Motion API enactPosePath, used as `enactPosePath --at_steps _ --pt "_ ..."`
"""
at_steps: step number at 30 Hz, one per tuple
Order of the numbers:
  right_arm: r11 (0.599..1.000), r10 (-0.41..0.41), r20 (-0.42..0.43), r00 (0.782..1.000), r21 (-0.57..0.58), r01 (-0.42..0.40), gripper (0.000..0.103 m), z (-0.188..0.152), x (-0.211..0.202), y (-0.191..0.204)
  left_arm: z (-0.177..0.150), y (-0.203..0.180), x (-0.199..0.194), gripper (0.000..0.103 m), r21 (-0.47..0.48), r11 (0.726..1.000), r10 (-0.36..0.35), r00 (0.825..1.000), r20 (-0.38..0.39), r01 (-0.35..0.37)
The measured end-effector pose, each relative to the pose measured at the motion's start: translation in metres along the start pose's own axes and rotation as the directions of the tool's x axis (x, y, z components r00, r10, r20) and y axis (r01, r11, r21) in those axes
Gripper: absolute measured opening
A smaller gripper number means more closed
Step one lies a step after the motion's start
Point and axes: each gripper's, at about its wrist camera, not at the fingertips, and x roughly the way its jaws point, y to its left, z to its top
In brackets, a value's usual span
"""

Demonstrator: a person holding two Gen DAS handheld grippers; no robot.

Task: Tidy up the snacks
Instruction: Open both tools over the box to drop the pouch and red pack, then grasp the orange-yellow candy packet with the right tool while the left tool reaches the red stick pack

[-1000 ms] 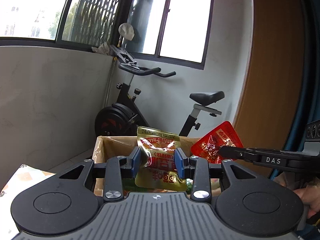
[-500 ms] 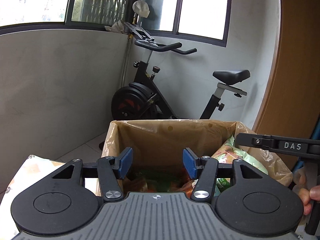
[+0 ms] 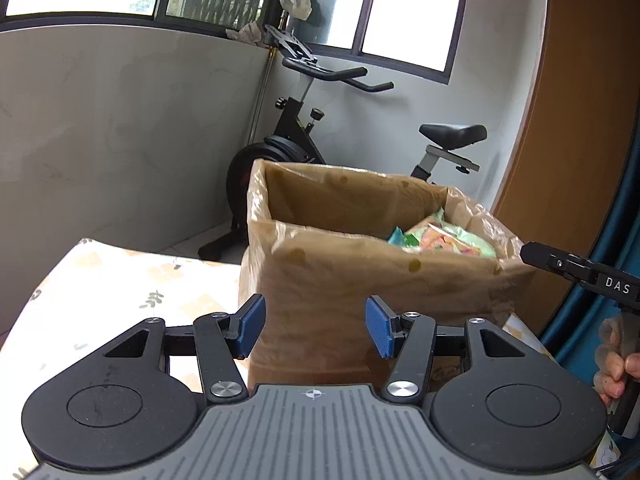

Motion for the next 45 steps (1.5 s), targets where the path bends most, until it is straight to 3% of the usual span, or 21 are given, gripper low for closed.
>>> enactPosePath --at_steps 5,10,15,19,24,31,36,37,40,43,45 --pt "1.000 -0.008 -0.067 0.998 -0.002 0.008 0.027 -0.038 -0.005 0.004 -0.044 -0.003 0.009 0.058 -0.030 0.999 -0.037 0.992 -0.122 0.034" --pt "1.000 0.025 -0.208 0.978 -0.010 -0.028 0.027 -0.080 0.006 0.014 -0.077 0.004 0.021 0.058 -0.066 0.998 0.007 0.978 -0.209 -0.021" --pt "0.992 0.102 -0.354 0.930 -0.029 -0.120 0.027 -0.123 0.025 0.037 -0.085 0.015 0.020 0.058 -0.109 0.991 0.049 0.976 -0.214 -0.074" --pt "0.977 0.174 -0.459 0.871 -0.032 -0.212 0.027 -0.150 0.038 0.060 -0.100 0.024 0.018 0.058 -0.102 0.988 0.085 0.966 -0.243 -0.112" --pt "0.946 0.236 -0.522 0.819 -0.068 -0.316 0.032 -0.161 0.045 0.086 -0.117 0.040 0.011 0.058 -0.135 0.980 0.101 0.953 -0.287 -0.145" --pt "0.903 0.264 -0.597 0.757 -0.123 -0.412 0.045 -0.174 0.054 0.112 -0.118 0.042 0.010 0.058 -0.154 0.977 0.101 0.952 -0.289 -0.150" --pt "0.896 0.230 -0.601 0.765 -0.175 -0.408 0.044 -0.178 0.055 0.117 -0.117 0.039 0.009 0.058 -0.150 0.978 0.097 0.952 -0.290 -0.145" --pt "0.898 0.233 -0.601 0.764 -0.169 -0.407 0.035 -0.178 0.054 0.115 -0.117 0.039 0.009 0.058 -0.150 0.978 0.095 0.952 -0.291 -0.144" --pt "0.908 0.253 -0.594 0.763 -0.127 -0.400 0.030 -0.175 0.051 0.104 -0.117 0.038 0.010 0.058 -0.149 0.979 0.091 0.952 -0.292 -0.140" --pt "0.936 0.261 -0.558 0.788 -0.054 -0.348 0.029 -0.168 0.043 0.086 -0.117 0.037 0.013 0.058 -0.146 0.980 0.089 0.952 -0.294 -0.137" --pt "0.950 0.260 -0.516 0.816 -0.016 -0.312 0.029 -0.162 0.034 0.073 -0.116 0.036 0.016 0.058 -0.139 0.981 0.087 0.952 -0.293 -0.133"
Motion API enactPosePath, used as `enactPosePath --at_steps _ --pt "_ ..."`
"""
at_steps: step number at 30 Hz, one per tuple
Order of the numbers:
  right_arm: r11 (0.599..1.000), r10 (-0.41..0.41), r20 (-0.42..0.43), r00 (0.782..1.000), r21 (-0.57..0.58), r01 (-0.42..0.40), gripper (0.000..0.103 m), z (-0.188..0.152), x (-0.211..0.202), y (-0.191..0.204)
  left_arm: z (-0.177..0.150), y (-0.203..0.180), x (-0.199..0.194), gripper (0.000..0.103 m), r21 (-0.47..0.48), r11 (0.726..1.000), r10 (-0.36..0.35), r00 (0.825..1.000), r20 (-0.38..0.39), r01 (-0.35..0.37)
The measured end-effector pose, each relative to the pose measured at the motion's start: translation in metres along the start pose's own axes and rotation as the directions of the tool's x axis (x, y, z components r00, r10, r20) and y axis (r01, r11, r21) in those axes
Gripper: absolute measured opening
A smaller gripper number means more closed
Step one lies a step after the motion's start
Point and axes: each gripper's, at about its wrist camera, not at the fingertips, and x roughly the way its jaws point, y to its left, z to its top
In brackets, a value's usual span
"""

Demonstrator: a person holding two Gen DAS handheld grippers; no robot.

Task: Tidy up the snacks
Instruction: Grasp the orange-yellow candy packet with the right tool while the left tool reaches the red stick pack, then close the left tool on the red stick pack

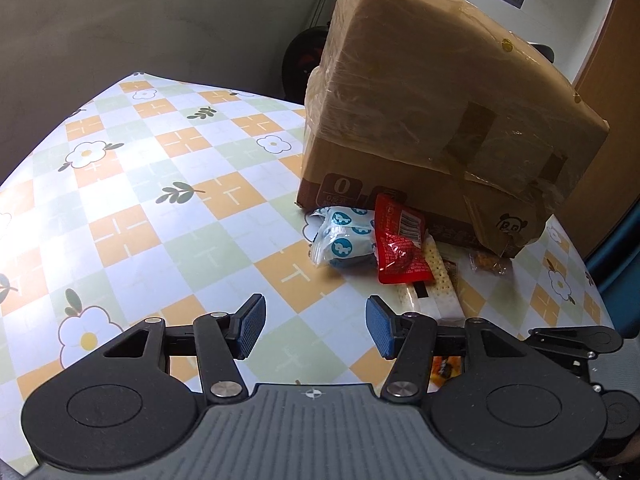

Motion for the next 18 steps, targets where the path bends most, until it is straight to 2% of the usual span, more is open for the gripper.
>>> enactPosePath --at_steps 2,6,12,15,18 --pt "0.999 -0.023 0.036 0.999 0.031 0.022 0.029 -0.002 -0.014 -0.009 0.002 -0.002 0.001 0.058 0.010 1.000 -0.006 1.000 0.002 0.006" --pt "0.990 -0.128 0.074 0.989 0.070 0.122 0.029 -0.006 -0.029 -0.032 0.008 -0.009 0.007 0.058 0.027 0.999 -0.029 1.000 0.010 0.029" --pt "0.945 -0.304 0.105 0.947 0.163 0.285 0.029 -0.013 -0.025 -0.071 0.020 -0.030 0.023 0.056 0.049 0.996 -0.079 0.996 0.038 0.077" --pt "0.926 -0.357 0.115 0.927 0.171 0.336 0.029 -0.014 -0.017 -0.077 0.024 -0.042 0.037 0.056 0.066 0.995 -0.078 0.996 0.033 0.076" --pt "0.916 -0.383 0.112 0.917 0.176 0.361 0.029 -0.016 -0.007 -0.079 0.027 -0.052 0.050 0.055 0.084 0.994 -0.066 0.998 0.015 0.065"
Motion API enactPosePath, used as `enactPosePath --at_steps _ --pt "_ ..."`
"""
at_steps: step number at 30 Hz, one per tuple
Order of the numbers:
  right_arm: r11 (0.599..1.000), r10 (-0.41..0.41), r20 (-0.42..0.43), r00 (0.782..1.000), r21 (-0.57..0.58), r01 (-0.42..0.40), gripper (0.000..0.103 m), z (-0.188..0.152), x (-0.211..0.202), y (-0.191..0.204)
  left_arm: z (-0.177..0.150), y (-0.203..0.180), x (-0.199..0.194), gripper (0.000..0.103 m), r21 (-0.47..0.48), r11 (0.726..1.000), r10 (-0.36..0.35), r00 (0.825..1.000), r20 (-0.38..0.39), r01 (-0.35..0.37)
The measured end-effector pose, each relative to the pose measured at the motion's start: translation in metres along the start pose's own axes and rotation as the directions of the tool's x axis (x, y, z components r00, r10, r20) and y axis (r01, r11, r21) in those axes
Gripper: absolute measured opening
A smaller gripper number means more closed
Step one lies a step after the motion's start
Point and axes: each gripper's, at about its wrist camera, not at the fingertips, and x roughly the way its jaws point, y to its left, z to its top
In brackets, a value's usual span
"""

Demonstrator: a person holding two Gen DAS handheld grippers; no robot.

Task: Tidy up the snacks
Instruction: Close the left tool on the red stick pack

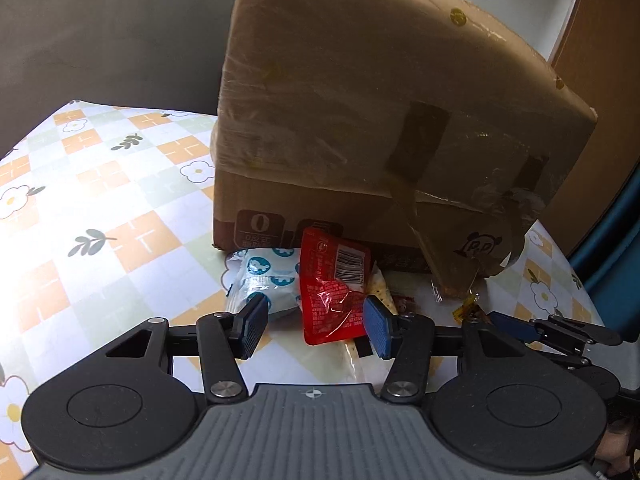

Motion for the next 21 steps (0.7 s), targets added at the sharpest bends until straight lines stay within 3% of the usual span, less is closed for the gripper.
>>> enactPosePath --at_steps 9,15,21 --pt "1.000 0.014 0.014 1.000 -0.005 -0.014 0.030 -0.005 0.000 0.003 0.005 -0.012 0.030 0.054 -0.034 0.999 0.029 0.999 -0.029 -0.030" --pt "0.999 0.033 0.015 0.999 0.016 -0.033 0.030 -0.004 0.000 -0.002 0.000 -0.022 0.040 0.054 0.019 0.997 0.077 0.997 -0.022 -0.077" --pt "0.999 0.046 0.016 0.999 0.027 -0.046 0.030 -0.004 0.000 -0.006 -0.008 -0.021 0.037 0.043 0.015 0.996 0.089 0.996 0.014 -0.089"
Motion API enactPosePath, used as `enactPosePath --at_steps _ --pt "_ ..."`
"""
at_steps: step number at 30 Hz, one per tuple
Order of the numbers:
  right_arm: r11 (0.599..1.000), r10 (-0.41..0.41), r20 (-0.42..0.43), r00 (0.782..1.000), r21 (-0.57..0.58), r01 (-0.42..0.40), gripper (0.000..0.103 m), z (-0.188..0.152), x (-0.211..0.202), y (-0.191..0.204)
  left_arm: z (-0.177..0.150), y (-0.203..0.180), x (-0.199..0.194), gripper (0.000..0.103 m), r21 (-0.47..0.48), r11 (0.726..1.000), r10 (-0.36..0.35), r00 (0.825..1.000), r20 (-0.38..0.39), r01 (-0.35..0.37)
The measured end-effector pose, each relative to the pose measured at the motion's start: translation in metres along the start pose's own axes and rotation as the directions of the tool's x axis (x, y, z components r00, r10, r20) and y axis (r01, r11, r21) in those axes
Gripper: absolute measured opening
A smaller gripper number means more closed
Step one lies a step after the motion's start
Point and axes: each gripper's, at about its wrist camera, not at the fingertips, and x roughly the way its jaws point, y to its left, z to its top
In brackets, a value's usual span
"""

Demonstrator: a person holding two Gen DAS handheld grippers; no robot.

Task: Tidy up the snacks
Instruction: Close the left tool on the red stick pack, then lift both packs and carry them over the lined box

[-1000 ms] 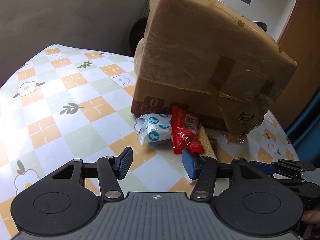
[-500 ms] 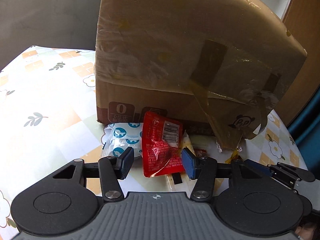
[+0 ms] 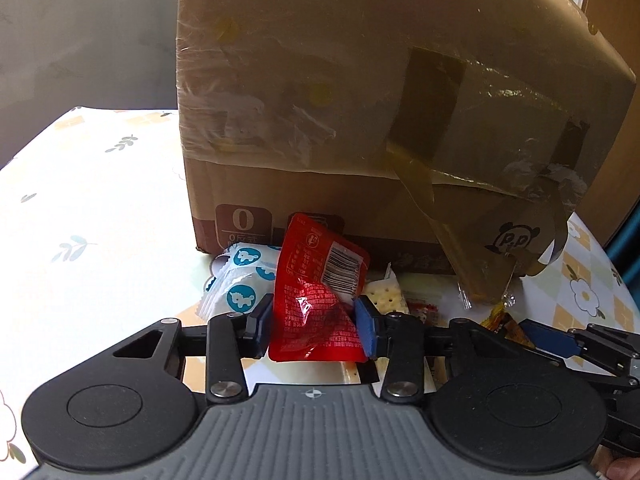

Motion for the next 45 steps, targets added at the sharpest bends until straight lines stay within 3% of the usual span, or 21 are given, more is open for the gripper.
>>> enactPosePath --at_steps 6,8,10,24,45 --pt "1.000 0.000 0.000 1.000 0.000 0.000 0.030 0.000 0.000 0.000 -0.009 0.012 -0.027 0.033 -0.021 1.000 -0.015 0.999 0.044 0.016" --pt "1.000 0.000 -0.001 1.000 -0.002 0.000 0.030 0.000 0.000 -0.001 -0.013 0.016 -0.033 0.023 -0.035 0.999 -0.018 0.999 0.045 0.019" --pt "1.000 0.000 -0.001 1.000 -0.002 0.000 0.031 0.000 0.000 -0.001 -0.017 0.020 -0.036 0.019 -0.049 0.998 -0.026 0.999 0.034 0.027" --pt "1.000 -0.009 -0.005 1.000 -0.017 0.008 0.031 0.000 0.002 0.002 -0.026 0.019 -0.033 0.023 -0.015 1.000 -0.014 1.000 0.007 0.014" --pt "0.999 -0.021 -0.011 1.000 -0.044 0.021 0.033 0.000 0.003 0.006 -0.027 0.020 -0.054 0.020 -0.026 0.999 -0.043 0.996 0.076 0.045"
